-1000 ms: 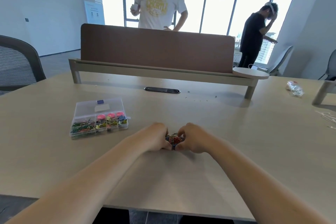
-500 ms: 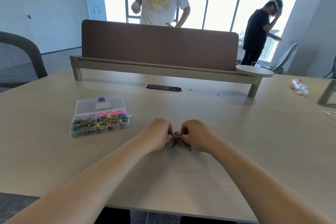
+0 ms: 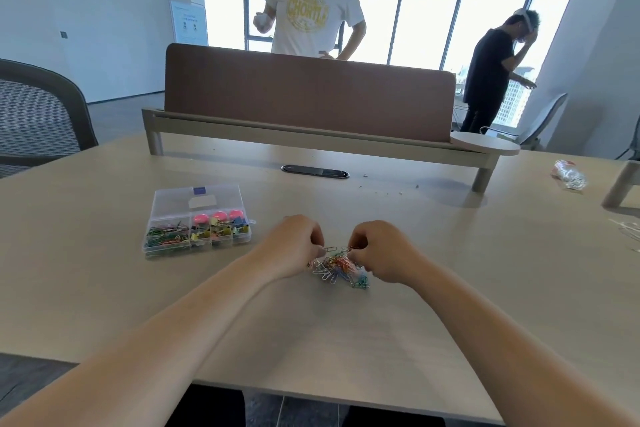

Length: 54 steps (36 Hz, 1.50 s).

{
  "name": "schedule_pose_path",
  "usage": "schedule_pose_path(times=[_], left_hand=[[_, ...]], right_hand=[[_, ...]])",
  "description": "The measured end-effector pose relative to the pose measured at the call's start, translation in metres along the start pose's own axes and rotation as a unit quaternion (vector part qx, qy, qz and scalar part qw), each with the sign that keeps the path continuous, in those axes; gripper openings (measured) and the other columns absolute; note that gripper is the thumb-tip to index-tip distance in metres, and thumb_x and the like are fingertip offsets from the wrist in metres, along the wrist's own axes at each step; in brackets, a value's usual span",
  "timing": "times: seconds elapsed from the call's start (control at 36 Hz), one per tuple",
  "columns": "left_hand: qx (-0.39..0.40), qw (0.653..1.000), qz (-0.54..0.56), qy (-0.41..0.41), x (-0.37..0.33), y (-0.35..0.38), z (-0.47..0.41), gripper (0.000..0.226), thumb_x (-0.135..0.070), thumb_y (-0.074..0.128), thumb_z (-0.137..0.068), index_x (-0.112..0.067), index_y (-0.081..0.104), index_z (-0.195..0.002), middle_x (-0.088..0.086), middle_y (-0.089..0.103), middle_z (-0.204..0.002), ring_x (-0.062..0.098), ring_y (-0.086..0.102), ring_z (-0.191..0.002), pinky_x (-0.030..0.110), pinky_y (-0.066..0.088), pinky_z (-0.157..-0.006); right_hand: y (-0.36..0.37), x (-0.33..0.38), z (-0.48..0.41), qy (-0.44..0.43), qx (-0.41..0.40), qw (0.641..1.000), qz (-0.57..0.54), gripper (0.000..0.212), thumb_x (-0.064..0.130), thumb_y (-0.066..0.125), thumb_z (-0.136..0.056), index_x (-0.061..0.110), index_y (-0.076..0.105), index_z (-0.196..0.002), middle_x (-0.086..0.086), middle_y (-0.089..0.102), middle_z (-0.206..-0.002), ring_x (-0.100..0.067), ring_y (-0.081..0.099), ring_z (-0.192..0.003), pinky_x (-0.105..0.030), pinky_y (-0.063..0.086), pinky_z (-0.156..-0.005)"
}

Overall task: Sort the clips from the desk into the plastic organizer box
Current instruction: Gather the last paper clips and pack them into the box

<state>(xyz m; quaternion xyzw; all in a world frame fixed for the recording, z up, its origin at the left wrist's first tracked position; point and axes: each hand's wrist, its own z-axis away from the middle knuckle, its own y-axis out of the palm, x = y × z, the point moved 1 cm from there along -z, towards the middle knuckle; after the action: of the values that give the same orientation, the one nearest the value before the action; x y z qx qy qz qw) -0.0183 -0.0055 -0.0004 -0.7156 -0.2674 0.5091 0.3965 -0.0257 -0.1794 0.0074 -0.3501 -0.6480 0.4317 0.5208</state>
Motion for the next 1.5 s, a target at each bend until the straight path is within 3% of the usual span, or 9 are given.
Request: schedule_pose_path(times=[0.28,0.39,0.5,0.72,0.86,1.08,1.25,1.42,1.5], left_hand=[[-0.035,0.999,0.027,-0.023,0.02,-0.031,0.019,0.009,-0.025,0.063,-0.091,-0.016,0.066,-0.088,-0.004,0.064,-0.081,0.01,0.058,-0.07,0.021,0.039,-0.058],[-0.064,0.997,0.025,-0.043,0.039,-0.054,0.026,0.01,-0.024,0.064,-0.09,-0.019,0.063,-0.082,-0.007,0.06,-0.074,0.009,0.056,-0.066,0.02,0.035,-0.054],[-0.088,0.993,0.015,-0.074,0.066,-0.078,0.029,0.009,-0.024,0.066,-0.087,-0.017,0.067,-0.081,-0.005,0.065,-0.076,0.015,0.063,-0.07,0.026,0.046,-0.059],[-0.125,0.984,-0.051,-0.116,0.127,-0.128,0.028,0.009,-0.024,0.066,-0.087,-0.016,0.07,-0.085,-0.012,0.058,-0.078,0.002,0.051,-0.072,0.024,0.037,-0.064],[-0.126,0.979,-0.078,-0.142,0.161,-0.145,0.022,0.006,-0.024,0.066,-0.087,-0.019,0.068,-0.085,-0.006,0.061,-0.086,0.012,0.057,-0.081,0.025,0.041,-0.068],[-0.097,0.978,-0.099,-0.155,0.196,-0.149,0.008,0.005,-0.023,0.064,-0.089,-0.019,0.064,-0.085,-0.005,0.059,-0.084,0.015,0.057,-0.08,0.025,0.039,-0.068],[-0.079,0.981,-0.091,-0.151,0.212,-0.144,-0.002,0.006,-0.023,0.063,-0.089,-0.018,0.067,-0.09,-0.003,0.062,-0.088,0.014,0.056,-0.082,0.024,0.04,-0.068],[-0.053,0.985,-0.093,-0.132,0.222,-0.141,-0.005,0.002,-0.023,0.066,-0.088,-0.021,0.067,-0.088,-0.008,0.058,-0.083,0.008,0.052,-0.076,0.017,0.034,-0.058],[-0.032,0.986,-0.087,-0.136,0.226,-0.139,-0.004,0.003,-0.023,0.066,-0.088,-0.023,0.068,-0.09,-0.009,0.059,-0.084,0.008,0.053,-0.079,0.019,0.037,-0.062]], right_hand=[[0.0,0.035,-0.012,-0.039,-0.001,0.999,-0.005,0.004,0.021,0.065,-0.087,0.017,0.066,-0.087,0.008,0.061,-0.077,-0.011,0.057,-0.067,-0.027,0.05,-0.064],[0.002,0.064,-0.028,-0.063,0.01,0.998,-0.017,0.006,0.019,0.064,-0.089,0.016,0.066,-0.084,0.007,0.063,-0.071,-0.009,0.057,-0.062,-0.026,0.049,-0.061],[0.009,0.095,-0.051,-0.089,0.015,0.996,-0.025,0.007,0.021,0.064,-0.089,0.017,0.067,-0.083,0.003,0.065,-0.072,-0.013,0.06,-0.06,-0.03,0.052,-0.061],[0.033,0.159,-0.098,-0.159,0.027,0.987,-0.025,0.004,0.021,0.064,-0.09,0.019,0.063,-0.086,0.006,0.06,-0.075,-0.008,0.054,-0.063,-0.021,0.04,-0.056],[0.05,0.19,-0.127,-0.176,0.038,0.983,-0.029,0.006,0.022,0.064,-0.09,0.016,0.066,-0.093,0.004,0.062,-0.081,-0.011,0.058,-0.071,-0.022,0.044,-0.064],[0.071,0.211,-0.161,-0.189,0.055,0.98,-0.023,0.009,0.02,0.064,-0.09,0.013,0.069,-0.094,0.0,0.066,-0.083,-0.015,0.061,-0.072,-0.03,0.052,-0.071],[0.081,0.214,-0.176,-0.186,0.059,0.981,-0.016,0.009,0.02,0.065,-0.09,0.014,0.069,-0.094,0.001,0.067,-0.083,-0.012,0.06,-0.071,-0.03,0.053,-0.071],[0.09,0.214,-0.185,-0.186,0.062,0.981,-0.009,0.01,0.021,0.065,-0.089,0.014,0.07,-0.095,0.002,0.065,-0.085,-0.011,0.058,-0.072,-0.034,0.055,-0.076],[0.093,0.216,-0.187,-0.188,0.07,0.98,-0.01,0.009,0.022,0.065,-0.089,0.015,0.068,-0.094,0.003,0.064,-0.084,-0.011,0.058,-0.073,-0.033,0.054,-0.075]])
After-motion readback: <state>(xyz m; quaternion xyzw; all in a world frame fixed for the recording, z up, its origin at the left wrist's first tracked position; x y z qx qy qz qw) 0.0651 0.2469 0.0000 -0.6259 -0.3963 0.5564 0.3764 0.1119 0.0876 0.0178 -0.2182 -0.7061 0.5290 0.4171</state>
